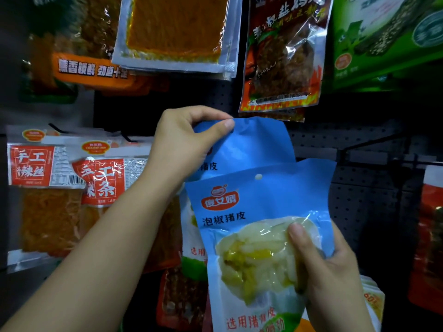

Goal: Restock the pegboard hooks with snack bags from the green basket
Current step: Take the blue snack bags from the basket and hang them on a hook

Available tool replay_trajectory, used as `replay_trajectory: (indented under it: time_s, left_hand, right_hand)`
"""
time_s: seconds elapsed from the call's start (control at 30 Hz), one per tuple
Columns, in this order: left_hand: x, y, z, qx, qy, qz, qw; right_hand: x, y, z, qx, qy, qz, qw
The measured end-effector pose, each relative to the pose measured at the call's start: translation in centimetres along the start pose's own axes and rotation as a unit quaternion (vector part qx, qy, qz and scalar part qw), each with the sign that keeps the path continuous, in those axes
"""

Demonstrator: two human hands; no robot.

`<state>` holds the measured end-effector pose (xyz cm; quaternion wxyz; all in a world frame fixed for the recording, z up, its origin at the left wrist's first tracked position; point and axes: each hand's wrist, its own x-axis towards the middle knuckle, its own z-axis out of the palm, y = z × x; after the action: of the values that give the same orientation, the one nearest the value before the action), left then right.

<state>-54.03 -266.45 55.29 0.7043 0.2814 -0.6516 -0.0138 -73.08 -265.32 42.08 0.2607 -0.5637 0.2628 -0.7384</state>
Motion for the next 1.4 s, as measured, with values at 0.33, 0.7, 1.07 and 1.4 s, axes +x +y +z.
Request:
replay_trajectory:
  time_s: [0.33, 0.7, 1.07, 1.4]
  left_hand:
    - [0.9, -0.6, 0.4, 0.002, -0.058, -0.054, 0.997]
    - [1.1, -5.2, 2.7, -0.002, -0.055, -0.099, 0.994]
    - [1.5, -10.9, 6.4, 0.029, -0.004, -0.137, 0.990]
    - [4.8, -15.4, 11.0, 0.114, -0.010, -0.171, 0.979]
  right_hand:
    - [0.3, 1.3, -0.6, -0.021, 0.028, 0.023, 0.999]
    - [1.2, 3.6, -0.4, 0.033, 0.048, 0.083, 0.995]
    - [7.4, 7.4, 0.1, 0.040, 0.072, 0.164, 0.983]
    - [12.0, 10.4, 0.1, -0.003, 0.104, 0.176, 0.979]
